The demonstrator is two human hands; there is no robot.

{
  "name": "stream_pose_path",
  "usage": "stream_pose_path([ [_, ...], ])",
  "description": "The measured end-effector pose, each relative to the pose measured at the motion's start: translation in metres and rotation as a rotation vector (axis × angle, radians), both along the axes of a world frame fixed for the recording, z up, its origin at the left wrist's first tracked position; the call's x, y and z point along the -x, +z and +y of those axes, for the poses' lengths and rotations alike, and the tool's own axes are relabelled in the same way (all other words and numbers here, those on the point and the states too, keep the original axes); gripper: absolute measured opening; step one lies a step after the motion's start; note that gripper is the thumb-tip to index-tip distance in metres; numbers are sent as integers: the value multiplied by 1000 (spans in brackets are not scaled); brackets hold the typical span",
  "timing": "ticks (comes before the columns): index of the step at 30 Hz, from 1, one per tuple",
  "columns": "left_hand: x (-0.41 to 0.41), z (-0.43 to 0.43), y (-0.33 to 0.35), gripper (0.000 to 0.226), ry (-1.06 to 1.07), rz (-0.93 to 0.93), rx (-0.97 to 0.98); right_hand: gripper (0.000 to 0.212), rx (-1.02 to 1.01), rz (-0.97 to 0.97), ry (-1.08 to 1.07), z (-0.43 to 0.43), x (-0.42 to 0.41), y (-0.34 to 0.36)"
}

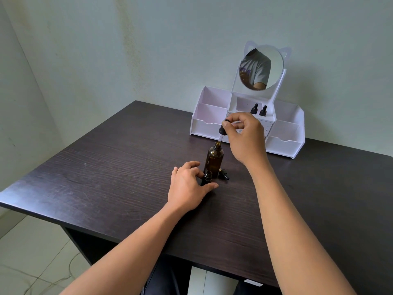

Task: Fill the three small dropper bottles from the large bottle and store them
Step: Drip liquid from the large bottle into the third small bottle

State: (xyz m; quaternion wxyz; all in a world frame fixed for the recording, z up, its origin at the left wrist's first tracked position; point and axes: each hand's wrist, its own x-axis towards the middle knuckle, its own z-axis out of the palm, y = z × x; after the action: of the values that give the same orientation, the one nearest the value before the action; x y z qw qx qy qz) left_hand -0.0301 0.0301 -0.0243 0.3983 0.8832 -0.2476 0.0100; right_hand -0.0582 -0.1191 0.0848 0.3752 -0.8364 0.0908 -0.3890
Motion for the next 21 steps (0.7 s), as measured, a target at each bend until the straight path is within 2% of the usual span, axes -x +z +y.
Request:
stream_pose_path([
  [21, -1, 0, -1, 37, -2, -4, -5, 9, -1, 105, 16, -3, -6, -12],
])
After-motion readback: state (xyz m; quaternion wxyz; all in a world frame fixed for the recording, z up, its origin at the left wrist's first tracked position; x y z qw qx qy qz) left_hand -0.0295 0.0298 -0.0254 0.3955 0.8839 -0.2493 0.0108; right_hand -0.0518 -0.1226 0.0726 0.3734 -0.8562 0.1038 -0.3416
